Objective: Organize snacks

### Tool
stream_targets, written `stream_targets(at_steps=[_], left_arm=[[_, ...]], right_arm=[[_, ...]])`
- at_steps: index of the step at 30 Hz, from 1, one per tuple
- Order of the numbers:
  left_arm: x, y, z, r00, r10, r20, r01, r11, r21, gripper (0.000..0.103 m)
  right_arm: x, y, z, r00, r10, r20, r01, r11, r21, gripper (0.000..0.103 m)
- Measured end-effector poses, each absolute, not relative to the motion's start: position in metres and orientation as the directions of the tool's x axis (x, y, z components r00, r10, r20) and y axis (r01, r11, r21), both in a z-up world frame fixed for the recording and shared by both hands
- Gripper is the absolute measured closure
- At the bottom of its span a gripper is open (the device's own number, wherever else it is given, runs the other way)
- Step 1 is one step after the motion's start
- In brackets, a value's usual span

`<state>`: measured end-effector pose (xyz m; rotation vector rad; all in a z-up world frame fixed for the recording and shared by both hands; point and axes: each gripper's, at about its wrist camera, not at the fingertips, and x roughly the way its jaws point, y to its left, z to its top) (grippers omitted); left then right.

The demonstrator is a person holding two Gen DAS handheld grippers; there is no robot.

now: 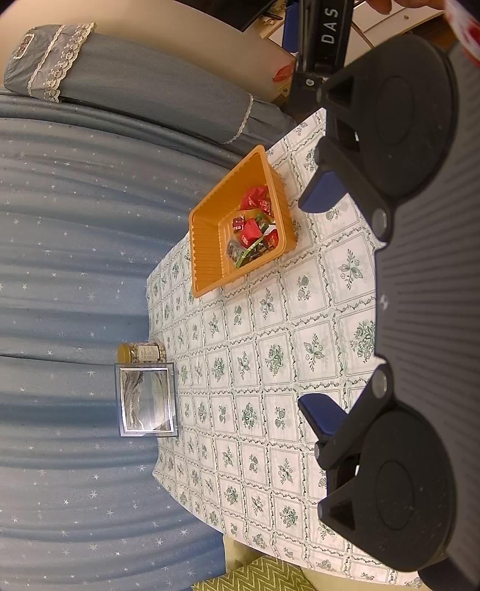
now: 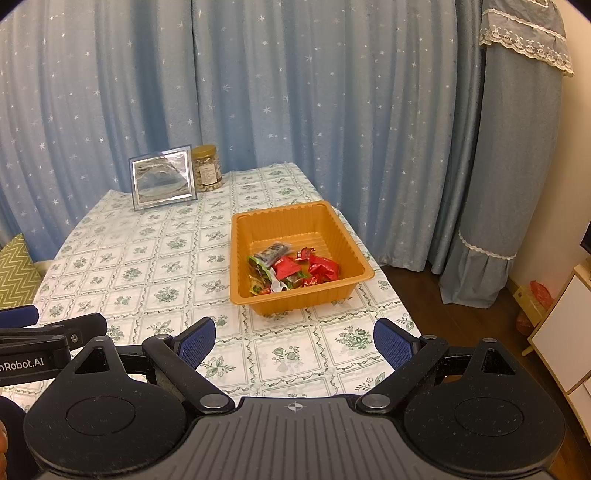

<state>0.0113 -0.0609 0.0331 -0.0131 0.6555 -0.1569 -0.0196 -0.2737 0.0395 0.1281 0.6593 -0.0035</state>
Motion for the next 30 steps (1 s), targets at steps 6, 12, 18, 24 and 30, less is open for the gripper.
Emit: stream_targets(at_steps=[6, 12, 18, 24, 30], left_arm=[[0.0115, -0.0610, 0.0336, 0.782, -0.149, -0.606, 0.141, 0.988, -0.061, 0.000], [0.0125, -0.0612, 0.0343, 0.782, -0.148, -0.606, 0.140, 0.988, -0.060, 0.000], [0.0130, -0.0602, 0.0346, 0.782, -0.148, -0.605, 0.139, 0.988, -0.061, 0.000], [0.0131, -0.0602, 0.0346, 0.783, -0.148, -0.605, 0.140, 0.988, -0.061, 0.000], [0.0134, -0.0596, 0.0346, 0.783, -0.148, -0.605, 0.140, 0.988, -0.060, 0.000]], right_arm=[[-0.0194, -0.2742, 0.0390, 0.791, 0.037, -0.611, 0.044, 0.992, 0.118, 0.011], [-0.0196, -0.2740, 0.0392, 0.791, 0.039, -0.611, 0.043, 0.992, 0.118, 0.011], [-0.0195, -0.2733, 0.0392, 0.790, 0.038, -0.612, 0.043, 0.992, 0.117, 0.011], [-0.0187, -0.2741, 0.0396, 0.791, 0.037, -0.610, 0.044, 0.992, 0.117, 0.011], [-0.0186, -0.2736, 0.0399, 0.791, 0.038, -0.611, 0.042, 0.992, 0.116, 0.011]])
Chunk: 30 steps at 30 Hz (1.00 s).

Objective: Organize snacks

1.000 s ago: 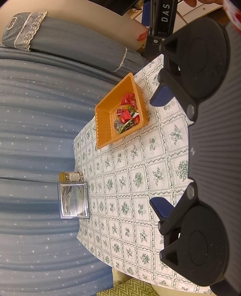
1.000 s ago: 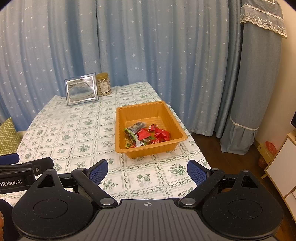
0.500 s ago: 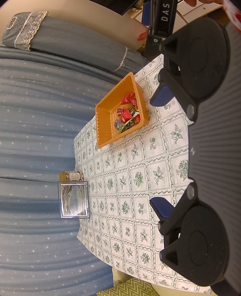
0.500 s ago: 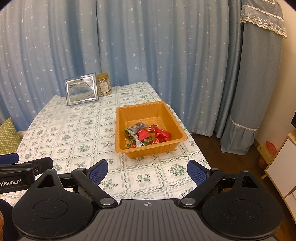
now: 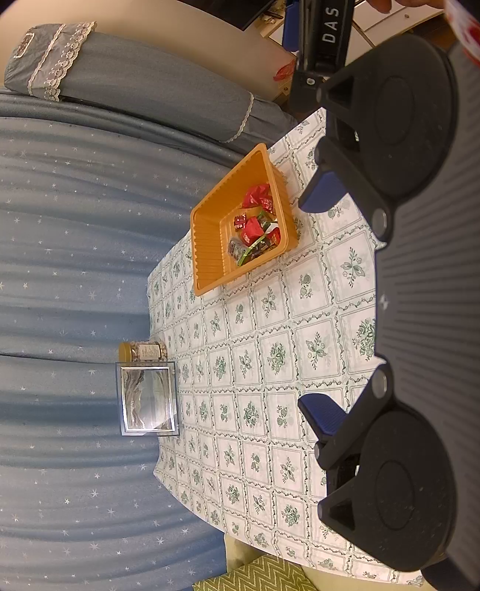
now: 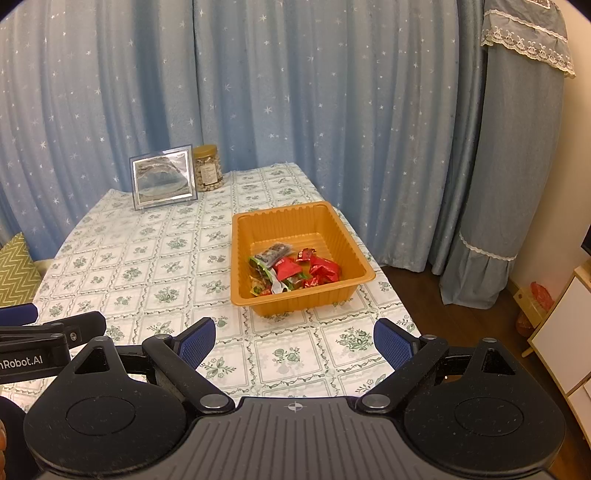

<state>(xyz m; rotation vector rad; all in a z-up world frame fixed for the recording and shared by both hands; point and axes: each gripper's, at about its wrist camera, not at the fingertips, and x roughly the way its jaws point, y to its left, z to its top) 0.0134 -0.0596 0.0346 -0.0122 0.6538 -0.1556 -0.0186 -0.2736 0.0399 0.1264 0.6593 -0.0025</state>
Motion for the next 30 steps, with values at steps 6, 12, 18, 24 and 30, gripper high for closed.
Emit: stream_targets(at_steps=[6, 12, 18, 24, 30], left_arm=[[0.0145, -0.0585, 0.0355, 0.783, -0.148, -0.604, 0.140, 0.988, -0.059, 0.000], [0.0144, -0.0586, 0.0355, 0.783, -0.148, -0.604, 0.141, 0.988, -0.059, 0.000], [0.0151, -0.0593, 0.0358, 0.782, -0.148, -0.606, 0.141, 0.988, -0.060, 0.000], [0.0153, -0.0602, 0.0357, 0.781, -0.149, -0.606, 0.140, 0.988, -0.063, 0.000], [0.0145, -0.0595, 0.0345, 0.780, -0.150, -0.608, 0.139, 0.988, -0.065, 0.000]], right_arm=[[-0.0182, -0.2735, 0.0401, 0.791, 0.038, -0.611, 0.042, 0.992, 0.116, 0.011], [-0.0182, -0.2737, 0.0401, 0.791, 0.038, -0.611, 0.042, 0.992, 0.116, 0.011], [-0.0180, -0.2740, 0.0401, 0.791, 0.038, -0.611, 0.042, 0.992, 0.116, 0.011], [-0.0184, -0.2736, 0.0399, 0.791, 0.038, -0.610, 0.042, 0.992, 0.117, 0.011], [-0.0175, -0.2733, 0.0401, 0.791, 0.038, -0.611, 0.042, 0.992, 0.116, 0.011]])
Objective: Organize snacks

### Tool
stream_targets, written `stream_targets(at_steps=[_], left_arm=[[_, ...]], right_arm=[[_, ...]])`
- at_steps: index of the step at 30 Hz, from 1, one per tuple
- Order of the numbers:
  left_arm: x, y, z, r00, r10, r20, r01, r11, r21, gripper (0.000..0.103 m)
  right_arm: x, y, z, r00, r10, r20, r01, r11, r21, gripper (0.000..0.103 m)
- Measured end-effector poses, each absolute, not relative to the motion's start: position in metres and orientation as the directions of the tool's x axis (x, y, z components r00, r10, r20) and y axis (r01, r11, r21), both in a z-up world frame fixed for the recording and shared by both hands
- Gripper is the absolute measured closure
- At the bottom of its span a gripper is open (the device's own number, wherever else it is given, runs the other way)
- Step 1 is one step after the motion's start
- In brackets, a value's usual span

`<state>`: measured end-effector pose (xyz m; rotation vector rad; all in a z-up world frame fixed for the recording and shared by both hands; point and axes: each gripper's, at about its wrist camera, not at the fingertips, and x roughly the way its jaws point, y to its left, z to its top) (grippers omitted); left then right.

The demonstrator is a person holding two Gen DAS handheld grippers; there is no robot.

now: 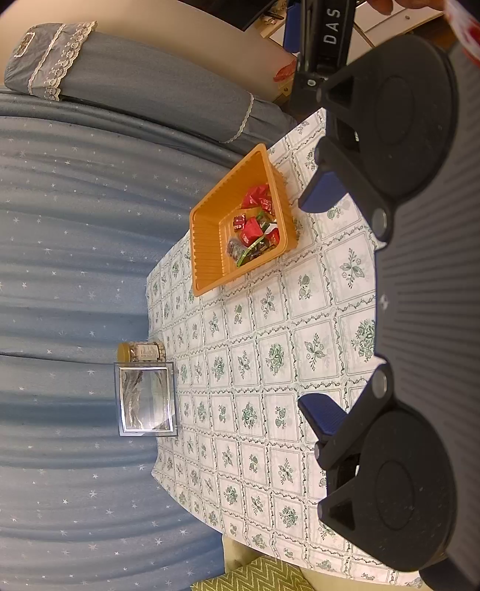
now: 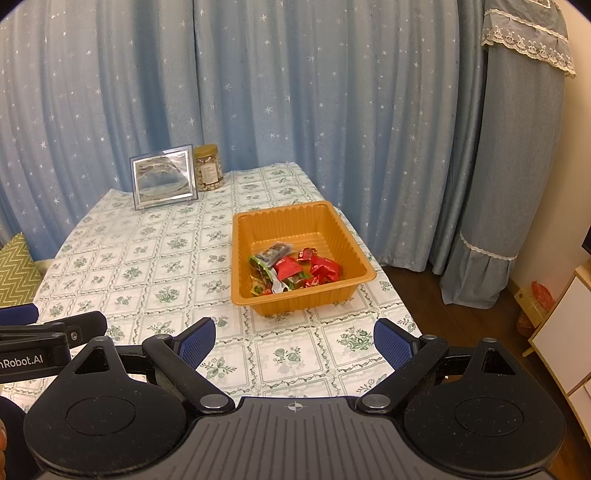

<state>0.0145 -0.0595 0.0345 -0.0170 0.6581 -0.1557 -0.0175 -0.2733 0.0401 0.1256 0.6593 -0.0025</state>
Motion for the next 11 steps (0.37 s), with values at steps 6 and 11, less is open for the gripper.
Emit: stream_targets(at_steps=[6, 11], left_arm=[[0.0137, -0.0587, 0.0335, 0.783, -0.150, -0.603, 0.137, 0.988, -0.068, 0.000], [0.0115, -0.0575, 0.0336, 0.797, -0.149, -0.585, 0.133, 0.989, -0.071, 0.000]], right_arm=[[-0.0176, -0.2735, 0.0401, 0.791, 0.038, -0.611, 0.042, 0.992, 0.117, 0.011], [-0.0182, -0.2730, 0.0401, 0.794, 0.038, -0.606, 0.043, 0.992, 0.119, 0.011]])
